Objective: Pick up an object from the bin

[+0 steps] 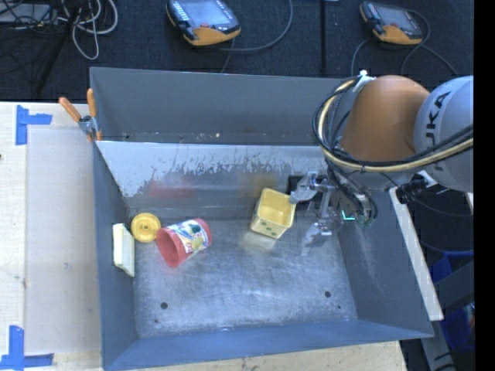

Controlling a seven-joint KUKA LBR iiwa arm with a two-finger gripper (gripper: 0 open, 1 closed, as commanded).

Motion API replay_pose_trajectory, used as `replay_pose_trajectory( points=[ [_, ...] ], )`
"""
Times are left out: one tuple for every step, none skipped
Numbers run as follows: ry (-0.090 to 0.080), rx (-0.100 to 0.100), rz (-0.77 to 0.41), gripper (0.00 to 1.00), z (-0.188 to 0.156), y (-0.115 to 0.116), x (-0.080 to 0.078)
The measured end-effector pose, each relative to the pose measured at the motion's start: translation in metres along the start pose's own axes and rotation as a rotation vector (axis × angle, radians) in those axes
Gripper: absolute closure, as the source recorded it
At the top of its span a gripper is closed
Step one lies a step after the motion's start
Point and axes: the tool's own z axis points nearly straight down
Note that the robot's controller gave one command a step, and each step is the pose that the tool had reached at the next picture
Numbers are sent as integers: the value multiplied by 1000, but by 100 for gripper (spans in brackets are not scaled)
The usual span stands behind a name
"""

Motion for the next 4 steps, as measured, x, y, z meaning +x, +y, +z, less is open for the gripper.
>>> replay_pose_trajectory(
  points=[
    [-7, 1, -1, 0, -4, 0, -2],
    [-14, 1, -11, 0, 50, 4, -19],
    [-19, 1, -15, 0, 89, 6, -28],
    [-9, 2, -201, 0, 74, 17, -22]
  ],
)
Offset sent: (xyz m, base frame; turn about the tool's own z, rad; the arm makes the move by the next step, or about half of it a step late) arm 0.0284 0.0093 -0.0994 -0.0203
